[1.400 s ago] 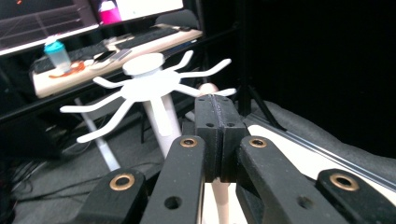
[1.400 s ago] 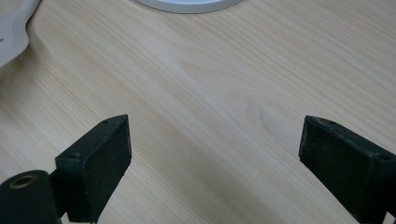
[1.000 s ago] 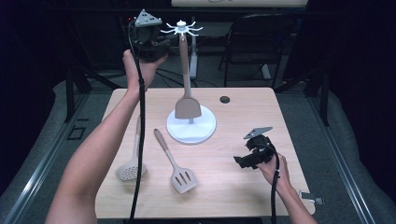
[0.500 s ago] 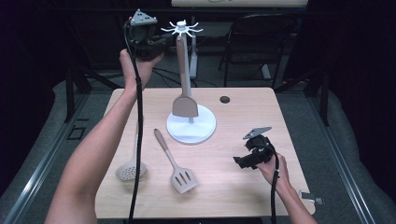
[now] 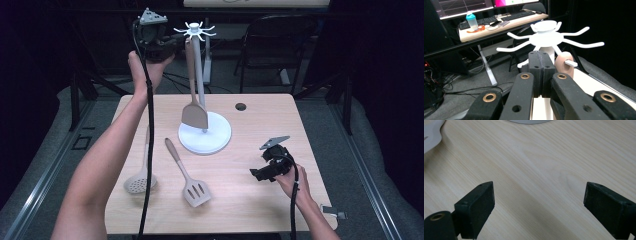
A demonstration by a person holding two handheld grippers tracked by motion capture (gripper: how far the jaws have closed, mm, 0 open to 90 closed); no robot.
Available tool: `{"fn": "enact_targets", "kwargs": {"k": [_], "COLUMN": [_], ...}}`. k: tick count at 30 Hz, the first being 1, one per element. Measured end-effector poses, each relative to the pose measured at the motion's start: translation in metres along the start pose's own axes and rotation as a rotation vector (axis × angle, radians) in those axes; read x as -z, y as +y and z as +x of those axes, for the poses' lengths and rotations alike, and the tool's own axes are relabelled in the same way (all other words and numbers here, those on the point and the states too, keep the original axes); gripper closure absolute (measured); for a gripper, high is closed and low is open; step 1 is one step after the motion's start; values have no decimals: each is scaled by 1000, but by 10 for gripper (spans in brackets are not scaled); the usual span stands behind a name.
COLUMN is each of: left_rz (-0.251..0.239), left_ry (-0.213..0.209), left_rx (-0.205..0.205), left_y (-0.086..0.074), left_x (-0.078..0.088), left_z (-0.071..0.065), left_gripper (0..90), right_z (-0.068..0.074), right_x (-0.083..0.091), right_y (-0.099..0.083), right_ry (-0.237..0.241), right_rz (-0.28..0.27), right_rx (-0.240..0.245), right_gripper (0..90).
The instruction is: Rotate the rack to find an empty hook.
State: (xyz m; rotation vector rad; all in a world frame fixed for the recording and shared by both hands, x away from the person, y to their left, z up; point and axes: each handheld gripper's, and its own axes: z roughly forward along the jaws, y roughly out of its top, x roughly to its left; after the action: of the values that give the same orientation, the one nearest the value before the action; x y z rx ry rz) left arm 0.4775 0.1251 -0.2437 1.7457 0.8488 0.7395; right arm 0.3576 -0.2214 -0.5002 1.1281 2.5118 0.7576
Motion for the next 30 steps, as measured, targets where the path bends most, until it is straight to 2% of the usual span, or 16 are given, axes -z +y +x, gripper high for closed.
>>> {"fn": "enact_targets", "kwargs": {"k": [4, 6, 8, 11, 15, 18, 20, 23, 26, 27, 30], "left_rz": [-14, -27, -34, -19, 28, 77, 107, 150, 175, 196, 221], "left_ry": [-4, -3, 5, -1, -18, -20, -17, -18, -18, -20, -28], "left_rx": [11, 9, 14, 26, 12, 10, 17, 35, 45, 59, 71], "left_y": [-2, -4, -8, -17, -31, -43, -50, -65, -74, -85, -98], "left_x": [3, 9, 16, 23, 29, 31, 32, 33, 33, 34, 36], "left_z": [1, 3, 7, 13, 17, 20, 22, 27, 30, 32, 33], "left_gripper": [900, 900, 900, 860, 792, 681, 579, 463, 372, 338, 267], "right_z": [0, 1, 2, 2, 3, 4, 6, 7, 9, 10, 12], "right_x": [-2, -3, -3, -5, -6, -5, -6, -7, -7, -8, -6], "right_y": [-1, -1, 0, -1, 0, 0, 1, 1, 2, 2, 3], "right_ry": [7, 11, 14, 17, 22, 23, 35, 40, 47, 42, 43], "right_rz": [4, -5, 8, 11, 7, 10, 8, 13, 9, 3, 12], "right_rx": [13, 16, 27, 33, 44, 49, 35, 38, 38, 45, 47], "right_gripper": [96, 96, 108, 115, 114, 113, 112, 111, 109, 108, 109]}}
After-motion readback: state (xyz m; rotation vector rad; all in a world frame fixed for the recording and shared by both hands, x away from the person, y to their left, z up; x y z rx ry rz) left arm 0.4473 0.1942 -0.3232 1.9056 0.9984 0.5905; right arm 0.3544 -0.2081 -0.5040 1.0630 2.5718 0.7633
